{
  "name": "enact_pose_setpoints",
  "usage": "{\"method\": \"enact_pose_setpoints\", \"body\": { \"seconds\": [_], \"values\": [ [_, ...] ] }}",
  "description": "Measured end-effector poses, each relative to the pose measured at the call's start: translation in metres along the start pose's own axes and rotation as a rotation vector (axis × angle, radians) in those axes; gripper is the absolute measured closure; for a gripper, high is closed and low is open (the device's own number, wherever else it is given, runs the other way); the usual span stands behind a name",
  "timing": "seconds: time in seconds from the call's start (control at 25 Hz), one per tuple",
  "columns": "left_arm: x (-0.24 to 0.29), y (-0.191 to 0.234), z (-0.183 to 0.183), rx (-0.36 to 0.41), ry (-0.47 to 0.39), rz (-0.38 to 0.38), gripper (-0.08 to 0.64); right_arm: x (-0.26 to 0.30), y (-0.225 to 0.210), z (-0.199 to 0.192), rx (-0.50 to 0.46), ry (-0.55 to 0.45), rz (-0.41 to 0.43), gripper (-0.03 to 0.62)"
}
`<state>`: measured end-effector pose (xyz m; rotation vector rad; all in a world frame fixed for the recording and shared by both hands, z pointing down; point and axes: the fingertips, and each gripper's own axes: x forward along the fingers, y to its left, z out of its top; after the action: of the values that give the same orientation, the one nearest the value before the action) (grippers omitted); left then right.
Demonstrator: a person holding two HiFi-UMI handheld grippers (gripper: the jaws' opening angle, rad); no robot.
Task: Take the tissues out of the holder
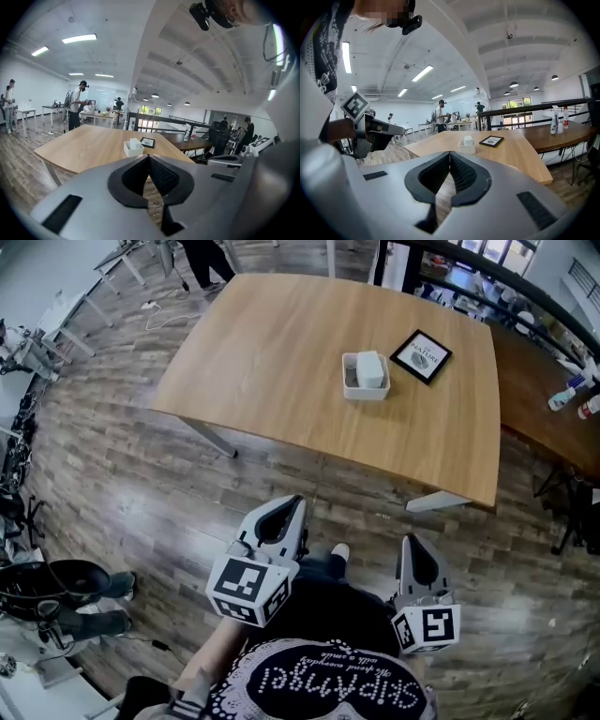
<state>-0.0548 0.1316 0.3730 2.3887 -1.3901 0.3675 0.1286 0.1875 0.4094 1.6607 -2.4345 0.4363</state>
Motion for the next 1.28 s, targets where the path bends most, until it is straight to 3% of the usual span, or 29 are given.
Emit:
{"method": "enact_pose_setpoints", "body": {
  "seconds": [0.2,0.64,1.28],
  "values": [
    [0.006,0.015,-0.004,0.005,0.022,0.044,0.555,-0.001,-0.011,0.000,-0.006,0.007,-0.019,0.581],
    [0.031,0.017,-0.004,-0.009,0.058,0.019,0.555,0.003,-0.032,-0.002,0.034,0.033,-0.076,0.583],
    [0.083,0.104,0.030,-0.059,0.078,0.064,0.555,0.076,-0.039,0.022,0.067,0.076,-0.127,0.581]
  ]
}}
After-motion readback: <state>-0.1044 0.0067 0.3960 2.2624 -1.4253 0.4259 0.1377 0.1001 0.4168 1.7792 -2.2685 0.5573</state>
